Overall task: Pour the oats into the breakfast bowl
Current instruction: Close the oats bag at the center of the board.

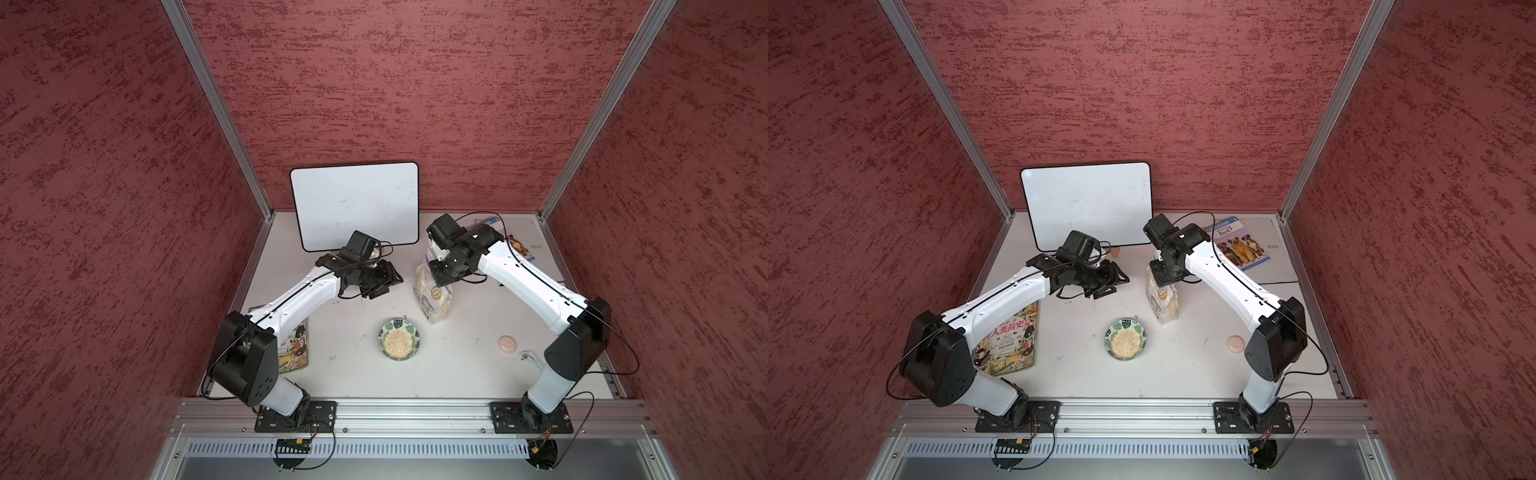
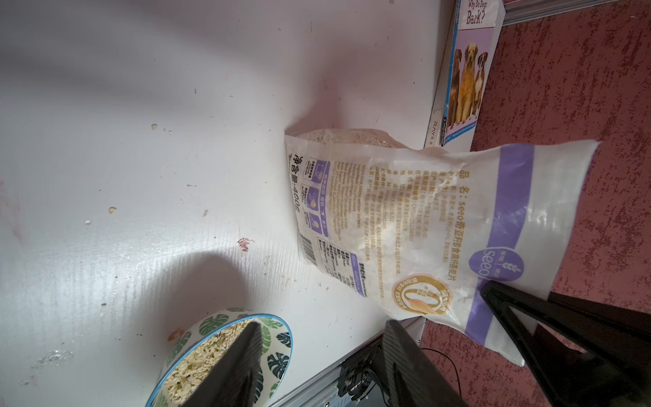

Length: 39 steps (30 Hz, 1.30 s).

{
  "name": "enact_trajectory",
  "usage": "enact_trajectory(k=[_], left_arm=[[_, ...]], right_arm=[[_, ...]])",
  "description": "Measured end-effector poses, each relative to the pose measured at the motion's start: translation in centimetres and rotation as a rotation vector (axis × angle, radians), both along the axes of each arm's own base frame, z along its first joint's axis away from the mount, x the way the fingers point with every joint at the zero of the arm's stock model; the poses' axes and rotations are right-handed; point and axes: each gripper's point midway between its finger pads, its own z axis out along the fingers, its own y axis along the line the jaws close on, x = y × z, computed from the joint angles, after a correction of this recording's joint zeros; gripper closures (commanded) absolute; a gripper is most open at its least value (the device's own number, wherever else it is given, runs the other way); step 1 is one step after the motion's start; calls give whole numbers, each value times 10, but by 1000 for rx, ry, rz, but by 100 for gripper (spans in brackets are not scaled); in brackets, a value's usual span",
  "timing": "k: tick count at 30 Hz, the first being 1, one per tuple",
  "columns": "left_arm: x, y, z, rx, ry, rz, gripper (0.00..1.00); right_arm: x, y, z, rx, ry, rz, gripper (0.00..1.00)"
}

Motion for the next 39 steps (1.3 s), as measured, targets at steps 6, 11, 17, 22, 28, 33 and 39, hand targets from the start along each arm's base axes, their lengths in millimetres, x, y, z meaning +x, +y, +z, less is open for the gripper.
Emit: enact_trajectory(k=[6, 11, 17, 22, 28, 33, 39], left_arm=[[0, 0, 0, 5, -2, 2, 42], [1, 1, -1, 8, -4, 5, 42], [-1, 0, -1, 13, -2, 3, 42], [-1, 0, -1, 13, -1, 3, 42], [-1, 0, -1, 14, -2, 3, 42], [-1, 0, -1, 14, -2, 3, 42], [-1, 1, -1, 14, -1, 3, 42]], right_arm=[[0, 0, 0, 0, 0, -1, 87], [2, 0, 2, 3, -9, -6, 70], [13, 6, 2, 1, -23, -7, 75], [20, 11, -6, -11, -13, -5, 89], [23, 12, -7, -17, -12, -8, 100], [23, 12, -7, -19, -12, -13, 77], [28, 12, -2, -19, -32, -15, 71]])
